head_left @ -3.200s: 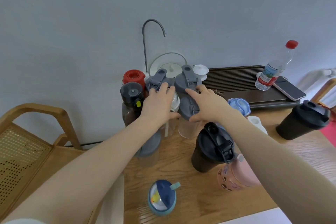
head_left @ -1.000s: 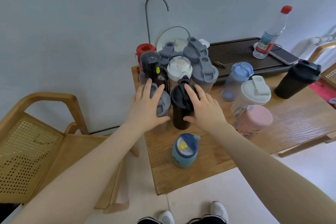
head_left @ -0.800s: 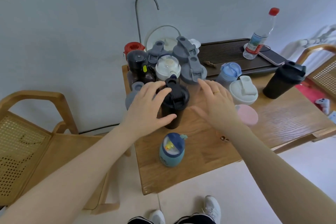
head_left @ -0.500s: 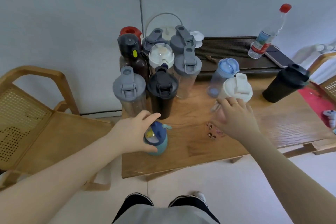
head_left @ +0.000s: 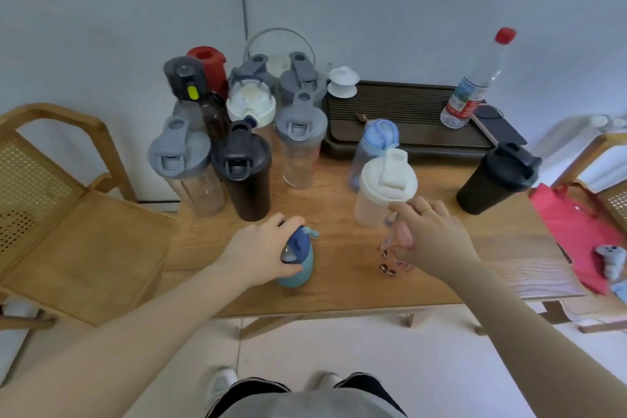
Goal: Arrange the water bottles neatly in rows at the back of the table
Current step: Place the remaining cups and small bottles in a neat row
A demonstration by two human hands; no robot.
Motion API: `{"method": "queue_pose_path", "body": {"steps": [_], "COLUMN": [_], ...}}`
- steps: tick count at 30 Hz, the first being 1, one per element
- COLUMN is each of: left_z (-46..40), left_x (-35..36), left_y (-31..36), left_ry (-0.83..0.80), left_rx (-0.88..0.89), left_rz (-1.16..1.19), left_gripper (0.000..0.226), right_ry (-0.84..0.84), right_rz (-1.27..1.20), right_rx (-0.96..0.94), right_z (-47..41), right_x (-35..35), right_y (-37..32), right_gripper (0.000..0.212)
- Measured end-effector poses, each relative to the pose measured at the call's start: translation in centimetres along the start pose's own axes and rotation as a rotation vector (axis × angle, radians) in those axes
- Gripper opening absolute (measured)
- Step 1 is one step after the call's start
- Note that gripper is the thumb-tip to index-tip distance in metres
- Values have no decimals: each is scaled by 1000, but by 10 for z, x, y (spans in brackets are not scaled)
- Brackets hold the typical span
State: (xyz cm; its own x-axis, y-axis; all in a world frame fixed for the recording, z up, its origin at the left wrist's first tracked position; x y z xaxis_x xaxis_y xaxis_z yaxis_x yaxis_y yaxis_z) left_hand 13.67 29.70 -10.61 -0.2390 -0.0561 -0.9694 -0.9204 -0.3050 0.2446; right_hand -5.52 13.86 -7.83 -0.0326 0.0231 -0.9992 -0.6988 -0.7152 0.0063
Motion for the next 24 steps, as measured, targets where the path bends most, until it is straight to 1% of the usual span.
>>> {"method": "queue_pose_path", "body": {"steps": [3, 5, 6, 7, 9, 10, 11, 12, 13, 15, 17, 18, 20, 24], "left_z": [-18, -28, -32, -36, -41, -44, -45, -47, -48, -52, -60, -66, -80, -105], "left_x": [11, 14, 15, 17, 21, 22, 22, 22, 19, 7, -7, -13, -20, -28], "left_y": [37, 61, 70, 78, 87, 89, 91, 93, 96, 102, 107, 109, 113, 127], "left_ry": [-26, -41, -46, -48, -62, -75, -91, -98, -89, 3, 140, 186, 234, 271], "left_rx": [63, 85, 87, 86, 79, 67, 50, 33, 18, 14, 57, 86, 126, 121], "left_rz": [17, 19, 21, 28, 32, 32, 30, 20, -8, -74, -80, -62, -24, 42], "left_gripper": [70, 70, 71, 71, 74, 76, 80, 85, 90, 93, 91, 90, 85, 78], "right_ry": [-2, 27, 70, 146, 381, 482, 540, 543, 503, 369, 218, 146, 65, 103], "right_rz": [-1, -71, -135, -212, -350, -380, -386, -378, -368, -350, -370, -395, -425, -436], "right_rx": [24, 13, 12, 24, 104, 159, 216, 282, 364, 512, 550, 529, 472, 467], "right_z": [6, 9, 9, 7, -2, -9, -17, -27, -37, -55, -67, -72, -76, -78], "right_x": [1, -1, -4, -9, -20, -23, -24, -23, -21, -17, -16, -15, -17, -14], "right_y": [27, 41, 49, 59, 89, 106, 123, 138, 152, 177, 195, 201, 208, 216], "right_gripper": [73, 80, 80, 76, 60, 53, 49, 51, 59, 81, 98, 101, 98, 85]}}
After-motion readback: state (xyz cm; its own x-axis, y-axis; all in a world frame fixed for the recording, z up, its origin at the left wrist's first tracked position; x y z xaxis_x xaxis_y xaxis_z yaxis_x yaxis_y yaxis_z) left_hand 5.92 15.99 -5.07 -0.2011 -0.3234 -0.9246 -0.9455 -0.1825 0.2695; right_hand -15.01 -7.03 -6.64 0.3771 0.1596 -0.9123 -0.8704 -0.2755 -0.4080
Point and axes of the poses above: each hand's wrist, its own z-axis away from the middle knuckle, its own x-axis out of the palm, y = z × x, the point moved 2 cm from there along -z, towards the middle knuckle, and after that the axes turned 8 degrees about y, right-handed, at the moved point
